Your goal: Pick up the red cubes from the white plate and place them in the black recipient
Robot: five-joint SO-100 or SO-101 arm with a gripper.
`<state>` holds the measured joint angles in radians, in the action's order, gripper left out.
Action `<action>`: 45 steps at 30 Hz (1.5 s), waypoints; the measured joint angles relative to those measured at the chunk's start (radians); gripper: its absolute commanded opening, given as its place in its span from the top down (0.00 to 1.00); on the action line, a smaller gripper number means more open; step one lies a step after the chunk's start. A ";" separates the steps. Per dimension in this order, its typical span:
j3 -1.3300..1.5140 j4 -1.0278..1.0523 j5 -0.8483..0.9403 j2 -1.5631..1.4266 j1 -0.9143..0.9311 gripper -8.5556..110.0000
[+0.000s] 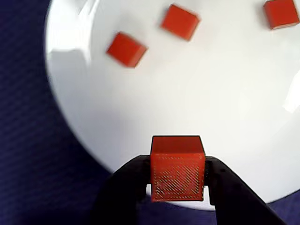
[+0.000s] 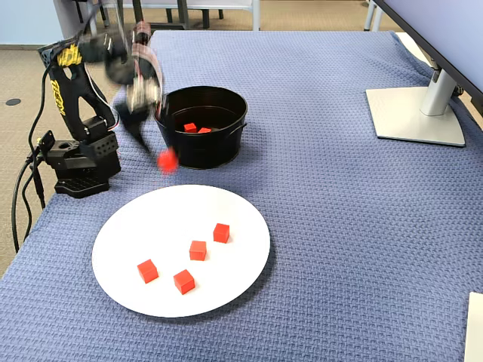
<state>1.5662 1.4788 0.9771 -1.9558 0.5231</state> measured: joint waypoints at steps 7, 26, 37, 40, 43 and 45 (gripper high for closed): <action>-0.044 0.167 -0.469 -0.141 -0.479 0.93; 0.051 0.060 0.011 -0.034 -0.241 0.64; 0.107 -0.160 0.713 0.167 0.279 0.64; 0.107 -0.232 0.770 0.241 0.336 0.65; 0.107 -0.305 0.793 0.321 0.379 0.67; 0.107 -0.341 0.798 0.370 0.402 0.68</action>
<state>1.6736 1.1382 1.7748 -1.5861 0.9250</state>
